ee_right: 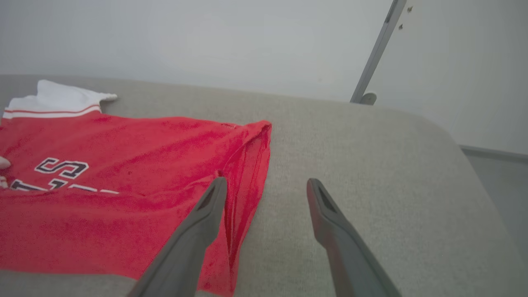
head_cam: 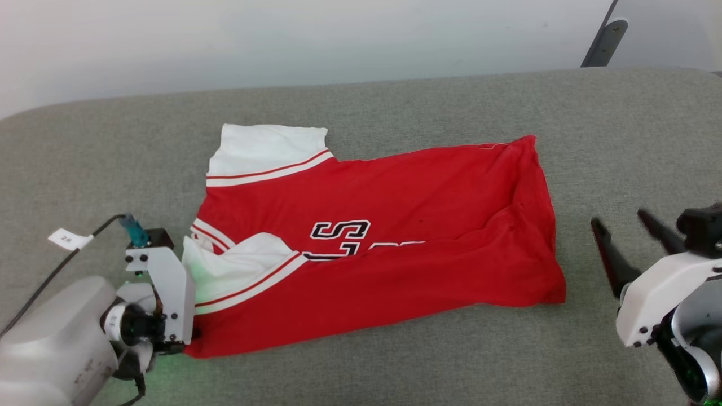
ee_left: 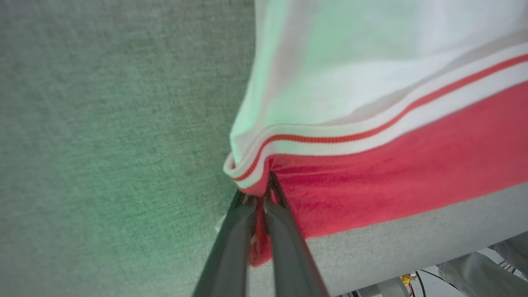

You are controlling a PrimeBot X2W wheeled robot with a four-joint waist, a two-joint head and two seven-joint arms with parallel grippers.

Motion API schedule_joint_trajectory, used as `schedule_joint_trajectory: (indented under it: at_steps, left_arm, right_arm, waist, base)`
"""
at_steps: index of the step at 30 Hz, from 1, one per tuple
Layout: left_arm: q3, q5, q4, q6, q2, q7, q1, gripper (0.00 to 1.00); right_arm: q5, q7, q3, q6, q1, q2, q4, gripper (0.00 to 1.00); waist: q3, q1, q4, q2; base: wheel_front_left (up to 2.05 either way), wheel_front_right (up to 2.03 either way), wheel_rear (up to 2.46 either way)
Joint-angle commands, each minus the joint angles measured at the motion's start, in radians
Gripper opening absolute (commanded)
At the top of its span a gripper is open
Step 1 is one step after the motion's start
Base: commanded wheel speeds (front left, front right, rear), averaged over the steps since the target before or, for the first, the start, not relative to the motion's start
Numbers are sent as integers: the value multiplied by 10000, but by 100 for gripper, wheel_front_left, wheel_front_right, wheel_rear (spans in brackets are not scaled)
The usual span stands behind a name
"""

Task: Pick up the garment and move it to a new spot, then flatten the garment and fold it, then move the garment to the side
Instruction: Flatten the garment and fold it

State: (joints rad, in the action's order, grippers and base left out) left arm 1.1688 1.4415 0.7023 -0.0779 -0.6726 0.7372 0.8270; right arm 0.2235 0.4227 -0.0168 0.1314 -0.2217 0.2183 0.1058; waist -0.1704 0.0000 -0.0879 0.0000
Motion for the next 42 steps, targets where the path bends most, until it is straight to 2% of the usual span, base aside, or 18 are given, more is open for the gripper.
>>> schedule_joint_trajectory:
  at_steps: [1, 6, 10, 22, 23, 24, 29, 33, 38, 42]
  left_arm:
    - [388, 1, 93, 107, 473, 91, -866, 0]
    - [379, -28, 134, 292, 764, -14, -786, 0]
    - [412, -65, 177, 416, 964, -24, -671, 0]
    - [465, -260, 450, 739, 1475, -163, -418, 0]
    - [458, -261, 459, 779, 1502, -186, -408, 0]
    - [462, -284, 480, 812, 1533, -227, -386, 0]
    - [476, -365, 643, 939, 1539, -275, -367, 0]
    - [464, -335, 591, 998, 1304, -94, -345, 0]
    - [500, -362, 97, 699, 809, 306, -295, 0]
    - [539, -397, -680, 212, 288, 656, -277, 0]
  right_arm:
    - [146, 498, 39, -17, 198, 29, -23, 100]
    - [443, 2363, 209, -16, 326, 132, -475, 100]
    - [621, 3247, 189, -16, 56, -11, -1072, 100]
    - [562, 3924, 555, -16, -1257, -300, -3962, 100]
    - [595, 4083, 695, -16, -1302, -309, -4251, 46]
    - [585, 4171, 919, -13, -1359, -242, -4443, 0]
    - [845, 4224, 1057, -14, -1597, 19, -4895, 0]
    - [1062, 4397, 1174, -17, -1493, 352, -4757, 0]
    - [1422, 4801, 1359, -17, -1147, 773, -4011, 0]
    - [1730, 5316, 1441, -17, -679, 1154, -3121, 0]
  waist:
    - [9, 0, 49, 0]
    - [-40, 0, 205, 0]
    - [-141, 0, 348, 0]
    - [-349, 0, 691, 0]
    - [-352, 0, 709, 0]
    - [-358, 0, 733, 0]
    - [-330, 0, 819, 0]
    - [-218, 0, 842, 0]
    - [-34, 0, 860, 0]
    - [86, 0, 868, 0]
  base:
    - [0, 0, 0]
    - [0, 0, 0]
    - [0, 0, 0]
    - [0, 0, 0]
    - [0, 0, 0]
    - [0, 0, 0]
    - [0, 0, 0]
    - [0, 0, 0]
    - [0, 0, 0]
    - [0, 0, 0]
